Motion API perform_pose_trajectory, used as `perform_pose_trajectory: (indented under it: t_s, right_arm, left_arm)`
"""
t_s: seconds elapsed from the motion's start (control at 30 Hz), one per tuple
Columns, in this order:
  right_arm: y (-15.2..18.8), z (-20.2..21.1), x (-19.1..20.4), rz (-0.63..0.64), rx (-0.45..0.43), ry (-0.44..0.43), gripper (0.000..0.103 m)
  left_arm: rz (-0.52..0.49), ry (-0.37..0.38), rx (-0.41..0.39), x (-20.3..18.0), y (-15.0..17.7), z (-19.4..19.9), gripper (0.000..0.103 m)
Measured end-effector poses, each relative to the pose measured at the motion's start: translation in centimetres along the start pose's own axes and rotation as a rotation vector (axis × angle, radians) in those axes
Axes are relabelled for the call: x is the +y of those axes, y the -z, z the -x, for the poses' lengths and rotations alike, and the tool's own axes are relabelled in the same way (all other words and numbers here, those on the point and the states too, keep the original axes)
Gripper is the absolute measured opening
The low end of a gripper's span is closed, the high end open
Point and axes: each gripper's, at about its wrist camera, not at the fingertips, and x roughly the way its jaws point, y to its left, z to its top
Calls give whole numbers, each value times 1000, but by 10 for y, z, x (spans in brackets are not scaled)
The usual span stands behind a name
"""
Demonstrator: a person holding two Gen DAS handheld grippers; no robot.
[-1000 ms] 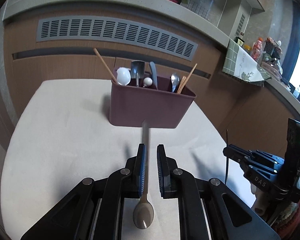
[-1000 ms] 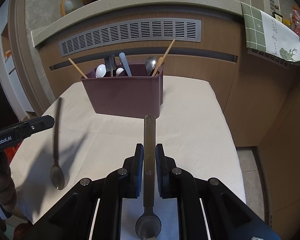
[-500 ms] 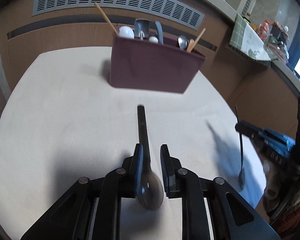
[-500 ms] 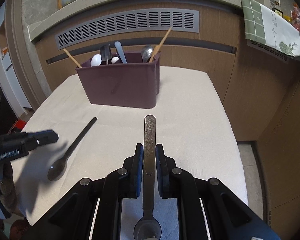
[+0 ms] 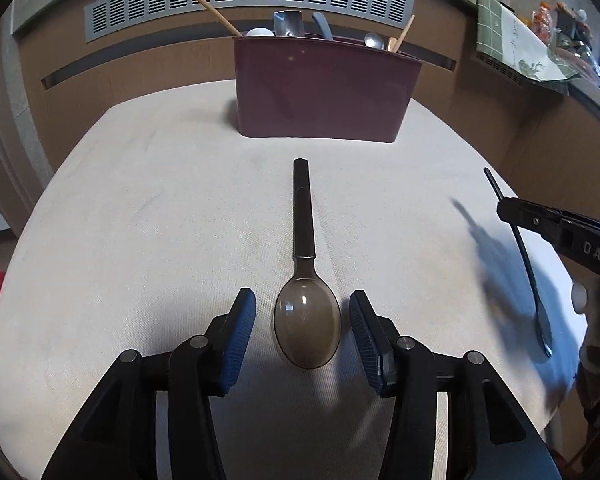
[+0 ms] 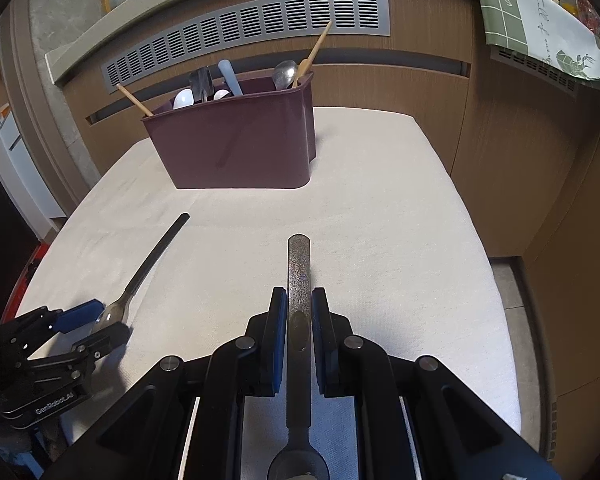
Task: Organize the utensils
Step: 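Lift both black spoons and carry them toward the maroon caddy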
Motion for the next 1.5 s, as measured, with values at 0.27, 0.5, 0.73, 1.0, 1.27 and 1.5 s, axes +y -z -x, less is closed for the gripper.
perform_pose_trajectory:
  t_s: [0.27, 0.5, 0.73, 1.0, 1.27, 1.5]
  right_arm:
    - [2, -4, -1, -9, 16, 0, 11]
    - [-2, 1, 0, 0, -1, 9, 11]
    - [-10, 11, 4, 15, -44, 16, 11]
    - [-17, 19, 7, 32, -82, 20, 11]
    - [-23, 23, 5, 23, -106, 28, 11]
    - [-20, 19, 2, 15, -85, 29, 11]
  left_arm:
    - [17, 8, -43, 8, 0, 6, 34]
    - [32, 26, -238, 21, -18, 46, 34]
    - [31, 42, -321, 26, -40, 69, 33]
    - [26, 53, -350, 26, -53, 86, 33]
    - [25, 44, -340, 26, -58, 84, 19]
    - [29, 52, -316, 33, -52, 82, 10]
